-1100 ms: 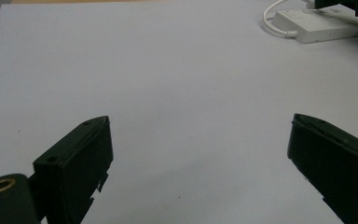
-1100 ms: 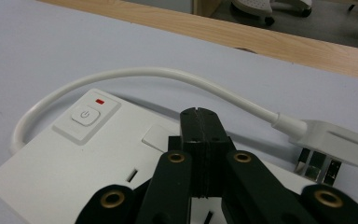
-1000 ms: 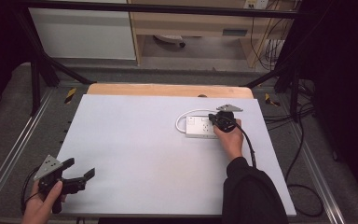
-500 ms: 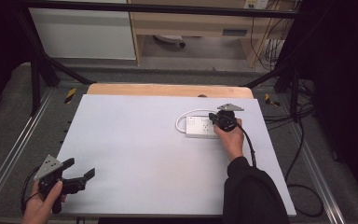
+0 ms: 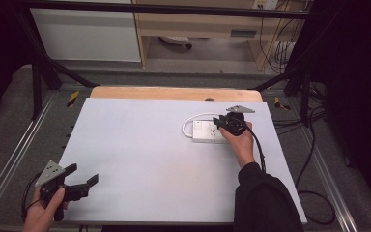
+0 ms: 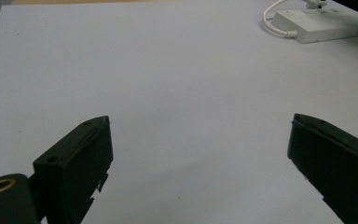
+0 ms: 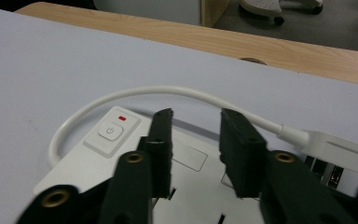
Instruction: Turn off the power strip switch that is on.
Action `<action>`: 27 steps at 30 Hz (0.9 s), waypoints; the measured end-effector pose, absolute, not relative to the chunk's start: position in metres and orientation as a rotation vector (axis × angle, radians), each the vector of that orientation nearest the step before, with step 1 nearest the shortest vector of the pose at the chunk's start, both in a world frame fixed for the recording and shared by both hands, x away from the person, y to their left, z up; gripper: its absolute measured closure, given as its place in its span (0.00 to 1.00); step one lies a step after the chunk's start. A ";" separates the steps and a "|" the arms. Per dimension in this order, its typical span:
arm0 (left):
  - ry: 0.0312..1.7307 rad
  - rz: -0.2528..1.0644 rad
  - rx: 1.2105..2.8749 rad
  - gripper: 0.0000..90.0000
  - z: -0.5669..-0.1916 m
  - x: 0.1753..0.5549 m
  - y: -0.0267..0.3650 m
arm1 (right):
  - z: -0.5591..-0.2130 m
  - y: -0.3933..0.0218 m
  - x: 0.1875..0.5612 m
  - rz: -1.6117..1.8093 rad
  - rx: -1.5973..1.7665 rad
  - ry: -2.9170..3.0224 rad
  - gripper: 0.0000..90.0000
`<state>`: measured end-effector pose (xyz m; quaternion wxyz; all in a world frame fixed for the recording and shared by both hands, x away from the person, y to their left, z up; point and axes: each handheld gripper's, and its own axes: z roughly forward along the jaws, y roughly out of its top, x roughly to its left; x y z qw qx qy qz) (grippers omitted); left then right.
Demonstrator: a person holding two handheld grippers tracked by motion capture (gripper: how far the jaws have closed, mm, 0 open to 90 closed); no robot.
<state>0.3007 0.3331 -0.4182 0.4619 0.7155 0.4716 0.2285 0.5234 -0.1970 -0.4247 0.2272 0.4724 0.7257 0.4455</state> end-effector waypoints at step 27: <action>1.161 0.566 1.761 0.07 -0.418 0.300 0.333 | -0.389 -0.207 0.508 1.238 1.324 2.003 0.05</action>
